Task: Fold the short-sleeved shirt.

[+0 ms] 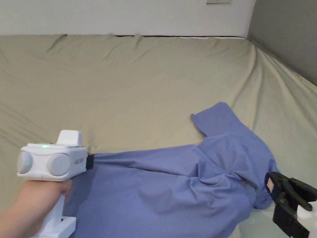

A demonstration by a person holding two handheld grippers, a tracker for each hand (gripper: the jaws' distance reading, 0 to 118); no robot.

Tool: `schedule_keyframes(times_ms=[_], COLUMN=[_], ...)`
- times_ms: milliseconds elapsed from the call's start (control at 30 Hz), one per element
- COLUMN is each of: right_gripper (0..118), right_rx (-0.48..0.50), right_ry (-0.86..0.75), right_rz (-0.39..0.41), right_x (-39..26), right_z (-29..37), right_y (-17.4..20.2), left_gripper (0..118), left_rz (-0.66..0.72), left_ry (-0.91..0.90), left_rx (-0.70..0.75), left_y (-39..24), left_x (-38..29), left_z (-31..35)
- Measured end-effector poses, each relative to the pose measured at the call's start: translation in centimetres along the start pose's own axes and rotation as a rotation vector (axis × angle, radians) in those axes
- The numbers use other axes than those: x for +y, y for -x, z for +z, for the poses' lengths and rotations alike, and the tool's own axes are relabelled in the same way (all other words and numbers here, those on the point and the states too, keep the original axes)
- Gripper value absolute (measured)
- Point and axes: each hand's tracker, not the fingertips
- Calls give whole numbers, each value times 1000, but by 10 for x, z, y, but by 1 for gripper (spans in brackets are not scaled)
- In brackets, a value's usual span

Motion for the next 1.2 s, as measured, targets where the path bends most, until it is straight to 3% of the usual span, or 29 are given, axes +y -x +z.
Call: schedule_keyframes(times_ms=[100, 167, 233, 300, 400, 433, 467, 500, 533, 600, 633, 667, 700, 733, 767, 800, 833, 900, 1067, 1200], right_gripper=[2, 2, 2, 8, 22, 45, 82, 102, 107, 97, 85, 62, 52, 45, 7, 8, 8, 8, 8, 8], right_rx=[-26, -42, -65, -78, -135, -157, -168, -174, -161, -159, -172, -136, -120, -153, -76, 30, -2, -55, -73, -63], right_ry=[10, -2, 92, 109, 171, 184, 223, 292, 346, 461, 551, 595, 594, 474, 465, 479, 477, 430, 304, 190], right_rz=[1, 7, -119, -159, -27, -60, -87, -139, -191, -293, -348, -362, -314, -144, -125, -204, -212, -99, -112, -57], right_x=[0, 4, 5, 10, 14, 11, 8, 3, -4, -17, -27, -35, -40, -33, -33, -34, -33, -28, 13, 69], right_z=[4, 1, -14, -35, -84, -104, -121, -139, -156, -177, -189, -190, -188, -178, -175, -172, -169, -162, -131, -85], right_y=[-8, -19, -37, -55, -78, -88, -96, -105, -115, -125, -129, -129, -122, -112, -109, -101, -96, -87, -95, -87], left_gripper=[2, 2, 2, 2, 2, 2, 2, 2, 2, 2, 2, 2, 2, 2, 2, 2, 2, 2, 2, 2], left_rz=[97, 60, 56, 75, 88, 88, 86, 83, 81, 82, 84, 85, 83, 81, 79, 79, 88, 93, 73, 34], left_ry=[-64, -89, -133, -158, -182, -182, -183, -179, -174, -170, -167, -166, -164, -162, -161, -164, -173, -178, -258, -357], left_rx=[-55, -47, -58, -70, -72, -66, -63, -62, -62, -62, -61, -63, -65, -69, -71, -78, -77, -86, -76, -45], left_y=[12, 13, 18, 25, 33, 34, 34, 36, 37, 37, 40, 40, 40, 40, 42, 43, 44, 46, 56, 70], left_x=[6, 8, 13, 17, 21, 20, 19, 19, 18, 16, 16, 16, 15, 15, 15, 15, 16, 18, 28, 48], left_z=[26, 42, 59, 70, 77, 78, 79, 77, 77, 78, 76, 76, 76, 77, 78, 80, 83, 89, 133, 187])
